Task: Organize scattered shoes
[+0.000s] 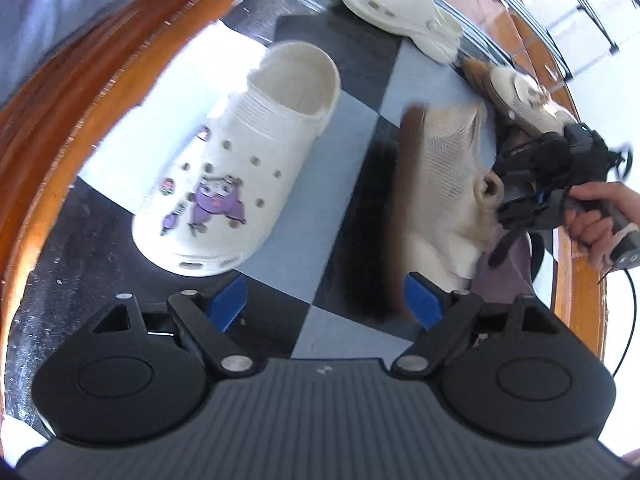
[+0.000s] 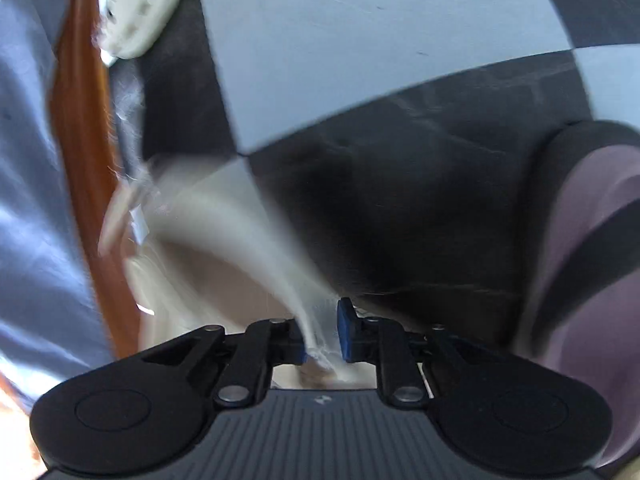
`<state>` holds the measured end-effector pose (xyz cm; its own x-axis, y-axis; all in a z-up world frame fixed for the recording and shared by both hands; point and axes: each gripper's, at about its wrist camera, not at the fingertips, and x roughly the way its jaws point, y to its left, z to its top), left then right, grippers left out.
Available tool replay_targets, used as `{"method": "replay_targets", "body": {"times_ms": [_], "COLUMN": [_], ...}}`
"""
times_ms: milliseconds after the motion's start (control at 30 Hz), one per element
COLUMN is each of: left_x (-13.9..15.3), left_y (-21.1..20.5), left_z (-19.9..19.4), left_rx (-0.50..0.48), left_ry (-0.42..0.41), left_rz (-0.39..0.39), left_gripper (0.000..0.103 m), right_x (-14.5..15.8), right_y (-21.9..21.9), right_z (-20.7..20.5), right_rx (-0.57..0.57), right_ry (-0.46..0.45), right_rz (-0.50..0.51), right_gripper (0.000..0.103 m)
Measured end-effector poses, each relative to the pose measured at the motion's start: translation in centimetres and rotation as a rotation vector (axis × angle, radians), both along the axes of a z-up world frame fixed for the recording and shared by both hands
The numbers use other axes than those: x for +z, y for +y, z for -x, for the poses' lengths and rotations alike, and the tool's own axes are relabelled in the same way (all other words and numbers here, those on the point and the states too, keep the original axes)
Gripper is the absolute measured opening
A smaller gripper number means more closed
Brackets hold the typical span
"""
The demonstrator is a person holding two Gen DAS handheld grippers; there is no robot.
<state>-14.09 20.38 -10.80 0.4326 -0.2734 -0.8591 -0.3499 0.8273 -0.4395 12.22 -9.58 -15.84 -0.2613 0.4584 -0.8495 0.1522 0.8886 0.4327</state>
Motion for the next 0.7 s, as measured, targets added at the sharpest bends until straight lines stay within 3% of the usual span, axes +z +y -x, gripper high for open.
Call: {"method": "replay_targets", "body": {"times_ms": [33, 100, 300, 367, 533, 567, 700], "left_x": [-0.3, -0.9, -0.8, -0.8, -1.6, -1.6, -1.9], "left_y": [-0.3, -1.1, -2.7, -2.9, -3.2, -3.4, -3.9], "left_z": [-0.1, -0.4, -0.7, -0.9, -1.3, -1.4, -1.8], "left_rx": [-0.008, -0.03, -0.074, -0.074, -0.071, -0.079, -0.092], "left_ry": [0.006, 0.019, 0.028, 0.032, 0.057, 0.057, 0.066], "left_rz": [0.008, 0.029, 0.034, 0.024, 0.041, 0.045, 0.044], "left_gripper": [0.086, 0.086, 0.086, 0.086, 0.086, 0.086, 0.086], "right_x": [-0.4, -0.7, 0.1, 0.3, 0.8, 1.0, -0.5], "right_y": [0.4, 1.6, 4.0, 4.6, 7.9, 8.1, 8.3], "right_z": [0.5, 1.2, 1.2, 1.0, 2.1, 2.5, 3.7], "right_rx": [0.042, 0.117, 0.226, 0.279, 0.501, 0.517, 0.466], "right_ry": [-0.011, -0.058, -0.167, -0.217, -0.327, -0.333, -0.181], "right_rz": [-0.003, 0.023, 0.029, 0.028, 0.051, 0.051, -0.021], "right_gripper": [0.074, 0.075, 0.074, 0.062, 0.058, 0.055, 0.051]}}
